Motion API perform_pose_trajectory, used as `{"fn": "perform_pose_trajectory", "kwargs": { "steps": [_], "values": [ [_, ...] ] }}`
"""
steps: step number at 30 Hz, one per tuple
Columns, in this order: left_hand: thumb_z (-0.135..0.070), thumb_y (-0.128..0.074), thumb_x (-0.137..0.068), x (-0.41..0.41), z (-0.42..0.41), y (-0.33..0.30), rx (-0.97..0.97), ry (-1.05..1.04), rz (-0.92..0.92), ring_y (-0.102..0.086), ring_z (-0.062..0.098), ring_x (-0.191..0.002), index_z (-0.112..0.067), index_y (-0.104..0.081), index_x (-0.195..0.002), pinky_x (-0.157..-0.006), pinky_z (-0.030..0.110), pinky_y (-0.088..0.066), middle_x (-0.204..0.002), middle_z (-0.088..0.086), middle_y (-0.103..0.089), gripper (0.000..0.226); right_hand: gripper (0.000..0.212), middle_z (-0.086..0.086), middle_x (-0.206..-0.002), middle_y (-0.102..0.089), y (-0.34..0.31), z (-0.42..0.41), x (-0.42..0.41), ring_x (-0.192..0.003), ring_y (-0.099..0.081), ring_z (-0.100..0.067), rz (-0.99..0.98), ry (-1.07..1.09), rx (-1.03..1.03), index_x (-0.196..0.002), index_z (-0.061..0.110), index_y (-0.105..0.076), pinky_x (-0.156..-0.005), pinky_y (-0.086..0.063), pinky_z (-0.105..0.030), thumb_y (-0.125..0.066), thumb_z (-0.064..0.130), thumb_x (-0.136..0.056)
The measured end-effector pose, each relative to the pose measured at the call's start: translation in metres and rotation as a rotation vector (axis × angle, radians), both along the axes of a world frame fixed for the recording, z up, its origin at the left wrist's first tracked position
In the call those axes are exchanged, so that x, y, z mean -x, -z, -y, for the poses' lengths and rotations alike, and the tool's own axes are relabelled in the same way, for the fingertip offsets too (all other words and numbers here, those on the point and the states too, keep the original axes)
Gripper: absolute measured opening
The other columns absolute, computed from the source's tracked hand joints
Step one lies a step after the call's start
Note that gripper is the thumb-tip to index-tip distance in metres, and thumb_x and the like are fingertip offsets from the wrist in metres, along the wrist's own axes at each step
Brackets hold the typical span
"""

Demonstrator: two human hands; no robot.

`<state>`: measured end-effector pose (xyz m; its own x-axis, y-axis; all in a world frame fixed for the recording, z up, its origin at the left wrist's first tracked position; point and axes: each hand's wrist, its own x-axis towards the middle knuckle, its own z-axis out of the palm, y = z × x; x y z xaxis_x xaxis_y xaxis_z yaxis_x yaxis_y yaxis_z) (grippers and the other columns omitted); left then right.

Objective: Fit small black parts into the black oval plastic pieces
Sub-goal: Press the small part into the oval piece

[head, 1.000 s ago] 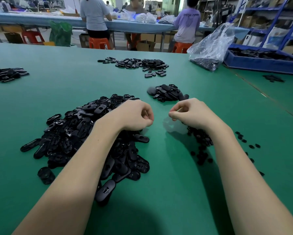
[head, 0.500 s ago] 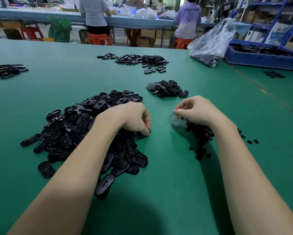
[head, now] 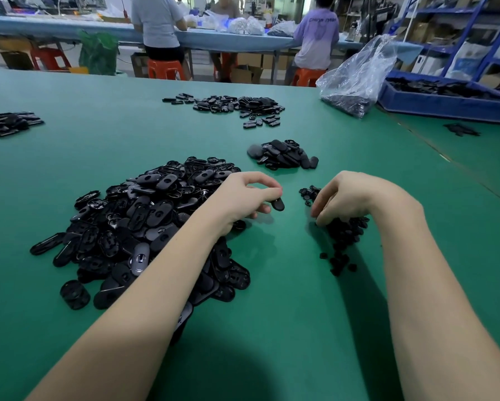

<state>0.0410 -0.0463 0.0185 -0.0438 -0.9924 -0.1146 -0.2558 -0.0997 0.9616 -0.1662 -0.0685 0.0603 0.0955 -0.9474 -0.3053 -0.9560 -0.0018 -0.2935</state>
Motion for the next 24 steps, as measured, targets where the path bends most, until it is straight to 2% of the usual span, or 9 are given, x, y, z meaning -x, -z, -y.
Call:
{"fn": "perform_pose_trajectory", "kwargs": {
  "steps": [2,6,12,15,17,18,20,22,24],
  "values": [
    [-0.018,-0.074,-0.090,0.001,-0.001,0.001,-0.007,-0.010,-0.039,-0.065,0.008,-0.058,-0.019,-0.076,-0.092,-0.049,0.017,-0.045,-0.086,0.005,-0.073,0.002,0.022,0.013,-0.088,-0.078,0.001,-0.001,-0.001,-0.074,-0.071,-0.007,-0.024,0.010,-0.024,-0.073,0.050,-0.077,-0.090,-0.060,-0.035,-0.085,0.030,-0.070],
    [-0.014,-0.069,-0.094,0.001,-0.001,0.002,-0.020,-0.024,-0.083,-0.067,0.009,-0.059,-0.013,-0.076,-0.098,-0.048,0.016,-0.046,-0.091,0.002,-0.074,0.008,0.022,0.011,-0.086,-0.078,0.004,-0.002,-0.004,-0.077,-0.074,-0.013,-0.018,0.041,-0.018,-0.074,0.051,-0.077,-0.090,-0.059,-0.035,-0.086,0.034,-0.064],
    [-0.011,-0.065,-0.095,-0.002,0.000,0.003,-0.024,-0.030,-0.047,-0.069,0.009,-0.063,-0.018,-0.076,-0.095,-0.047,0.016,-0.043,-0.092,0.002,-0.075,0.014,0.016,0.010,-0.081,-0.077,0.010,-0.002,-0.004,-0.076,-0.074,-0.017,0.039,0.008,0.057,-0.073,0.048,-0.076,-0.085,-0.062,-0.037,-0.077,0.032,-0.070],
    [-0.010,-0.065,-0.094,-0.003,0.000,0.002,-0.011,-0.035,-0.043,-0.069,0.007,-0.063,-0.018,-0.076,-0.099,-0.048,0.015,-0.044,-0.077,-0.005,-0.075,0.015,0.015,0.013,-0.081,-0.077,0.010,0.002,-0.004,-0.074,-0.070,-0.006,0.180,-0.018,0.133,-0.074,0.041,-0.079,-0.077,-0.058,-0.029,-0.072,0.027,-0.077],
    [-0.011,-0.066,-0.094,-0.003,0.000,0.002,-0.004,-0.042,-0.047,-0.069,0.007,-0.063,-0.019,-0.076,-0.100,-0.049,0.015,-0.044,-0.072,-0.007,-0.075,0.014,0.018,0.014,-0.076,-0.075,0.009,0.003,-0.006,-0.056,-0.060,0.001,0.330,-0.038,0.143,-0.077,0.038,-0.080,-0.065,-0.050,-0.023,-0.070,0.024,-0.083],
    [-0.011,-0.067,-0.093,-0.003,0.000,0.001,0.000,-0.049,-0.049,-0.069,0.007,-0.063,-0.019,-0.076,-0.100,-0.049,0.015,-0.044,-0.074,-0.007,-0.075,0.014,0.019,0.013,-0.072,-0.074,0.009,0.003,-0.007,-0.050,-0.055,-0.001,0.403,-0.038,0.147,-0.079,0.036,-0.081,-0.062,-0.047,-0.022,-0.069,0.022,-0.084],
    [-0.012,-0.068,-0.092,-0.002,-0.001,0.001,0.006,-0.064,-0.051,-0.070,0.008,-0.064,-0.020,-0.076,-0.099,-0.050,0.016,-0.044,-0.078,-0.006,-0.076,0.013,0.017,0.006,-0.072,-0.073,0.010,0.002,-0.009,-0.051,-0.051,-0.008,0.532,-0.022,0.146,-0.083,0.031,-0.081,-0.063,-0.046,-0.023,-0.070,0.019,-0.085],
    [-0.012,-0.070,-0.091,-0.002,-0.001,0.000,0.012,-0.070,-0.058,-0.071,0.007,-0.065,-0.020,-0.075,-0.100,-0.051,0.017,-0.043,-0.082,-0.004,-0.078,0.013,0.008,-0.007,-0.085,-0.077,0.010,0.001,-0.012,-0.054,-0.049,-0.012,0.612,-0.002,0.125,-0.085,0.026,-0.080,-0.065,-0.046,-0.025,-0.075,0.020,-0.083],
    [-0.013,-0.071,-0.090,-0.002,-0.002,-0.001,0.020,-0.067,-0.065,-0.071,0.006,-0.066,-0.021,-0.074,-0.100,-0.052,0.016,-0.043,-0.086,-0.002,-0.079,0.013,0.005,-0.010,-0.095,-0.077,0.011,0.001,-0.015,-0.052,-0.048,-0.011,0.636,0.019,0.112,-0.085,0.023,-0.080,-0.068,-0.046,-0.027,-0.080,0.024,-0.080]
  ]
}}
